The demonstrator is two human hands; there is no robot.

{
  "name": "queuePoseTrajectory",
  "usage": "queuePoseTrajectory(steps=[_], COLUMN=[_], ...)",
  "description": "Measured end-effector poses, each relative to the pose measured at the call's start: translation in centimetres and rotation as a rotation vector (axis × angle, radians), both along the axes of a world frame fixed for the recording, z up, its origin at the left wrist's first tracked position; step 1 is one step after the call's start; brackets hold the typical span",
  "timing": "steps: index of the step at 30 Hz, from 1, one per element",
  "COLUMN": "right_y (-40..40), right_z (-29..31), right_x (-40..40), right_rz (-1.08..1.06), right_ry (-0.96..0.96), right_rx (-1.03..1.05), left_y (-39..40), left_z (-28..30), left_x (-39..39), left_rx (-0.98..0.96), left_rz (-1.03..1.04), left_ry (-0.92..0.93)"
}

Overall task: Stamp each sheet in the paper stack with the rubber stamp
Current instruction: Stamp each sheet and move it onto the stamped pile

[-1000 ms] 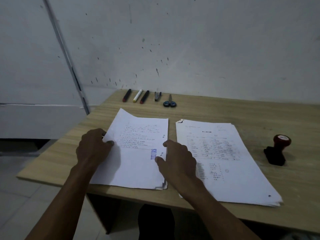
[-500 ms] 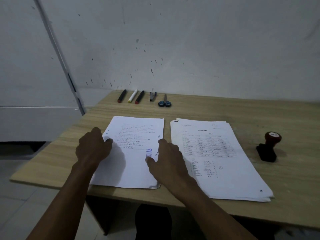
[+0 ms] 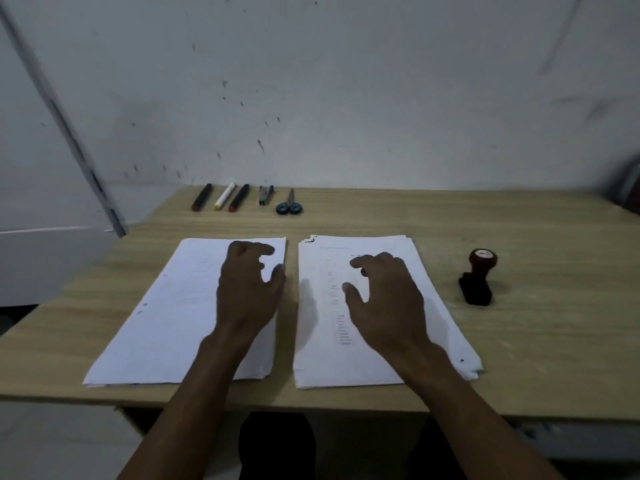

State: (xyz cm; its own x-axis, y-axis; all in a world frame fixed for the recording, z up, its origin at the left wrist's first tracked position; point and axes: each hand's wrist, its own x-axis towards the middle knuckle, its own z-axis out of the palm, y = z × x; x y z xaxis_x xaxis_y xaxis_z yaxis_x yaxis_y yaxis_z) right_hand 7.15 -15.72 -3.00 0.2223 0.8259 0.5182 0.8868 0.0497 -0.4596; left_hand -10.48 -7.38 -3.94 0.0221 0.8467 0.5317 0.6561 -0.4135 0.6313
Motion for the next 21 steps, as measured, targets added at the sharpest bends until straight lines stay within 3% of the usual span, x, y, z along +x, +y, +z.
queuePoseTrajectory(steps=[5,10,17,21], right_y=[-0.9,-1.7,-1.4,-1.1], right_z=[-0.5,0.5,1.4,1.1], right_x=[6.7,11.6,15.6,15.9], right_rz=[-0.097,-0.422,-0.555,-0.539], right_ry=[-0.019,0.043,0.082,0.076], right_rx=[0.137,0.175,-0.221,-0.275], left_y=[-0.7,-0.6,0.2,0.5], left_z=[-0.4,-0.6,-2.0,-2.7], left_x=[6.3,9.6,10.7,10.8], left_rx=[0.038,0.041,0.035,0.028], left_rz=[-0.243,-0.339,-0.335,-0.323], left_ry=[0.033,0.041,0.042,0.059])
